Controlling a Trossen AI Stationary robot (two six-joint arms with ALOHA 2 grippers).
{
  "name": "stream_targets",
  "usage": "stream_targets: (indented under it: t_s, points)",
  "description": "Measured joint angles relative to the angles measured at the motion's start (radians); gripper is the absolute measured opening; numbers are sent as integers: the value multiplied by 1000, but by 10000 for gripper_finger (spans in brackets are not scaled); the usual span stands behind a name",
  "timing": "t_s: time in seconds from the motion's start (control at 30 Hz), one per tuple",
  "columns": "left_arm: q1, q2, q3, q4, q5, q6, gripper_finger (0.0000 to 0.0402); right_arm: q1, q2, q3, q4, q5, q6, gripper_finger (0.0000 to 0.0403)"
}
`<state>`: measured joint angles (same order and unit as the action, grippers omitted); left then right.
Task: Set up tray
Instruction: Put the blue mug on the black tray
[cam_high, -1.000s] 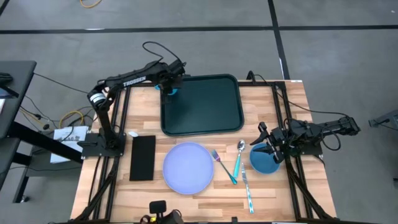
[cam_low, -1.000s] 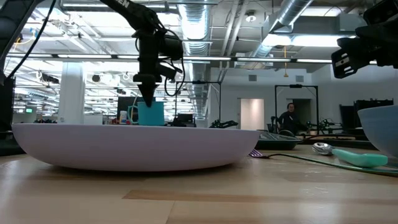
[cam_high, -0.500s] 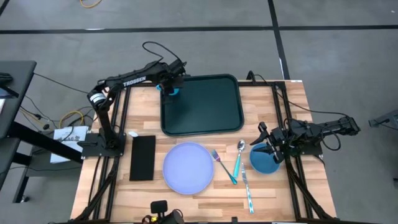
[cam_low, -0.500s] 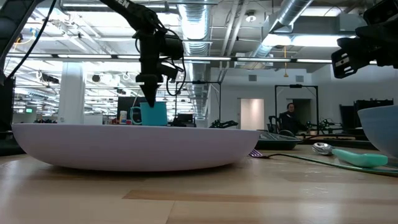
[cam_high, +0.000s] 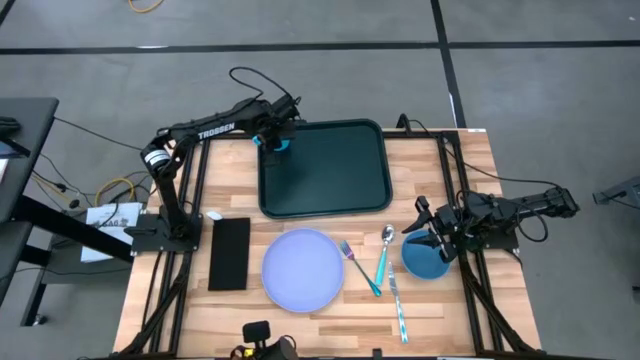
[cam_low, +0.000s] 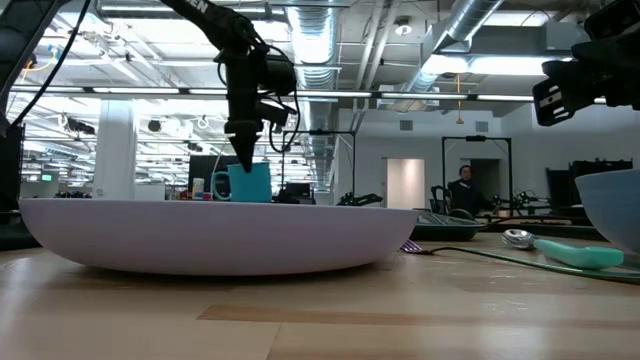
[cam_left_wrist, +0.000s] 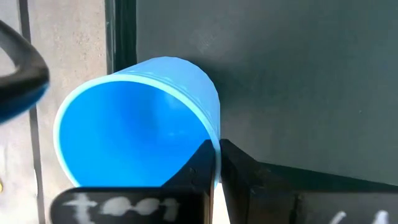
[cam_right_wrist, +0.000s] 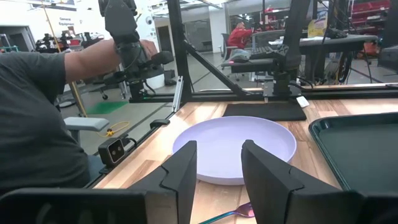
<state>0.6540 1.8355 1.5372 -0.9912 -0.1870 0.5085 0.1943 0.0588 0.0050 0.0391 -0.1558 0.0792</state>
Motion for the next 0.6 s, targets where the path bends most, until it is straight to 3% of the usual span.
stream_targets:
  t_s: [0.6]
  points:
    - [-13,-1,-55,18,-56,-32,0,0,0,0,0,0,0,118]
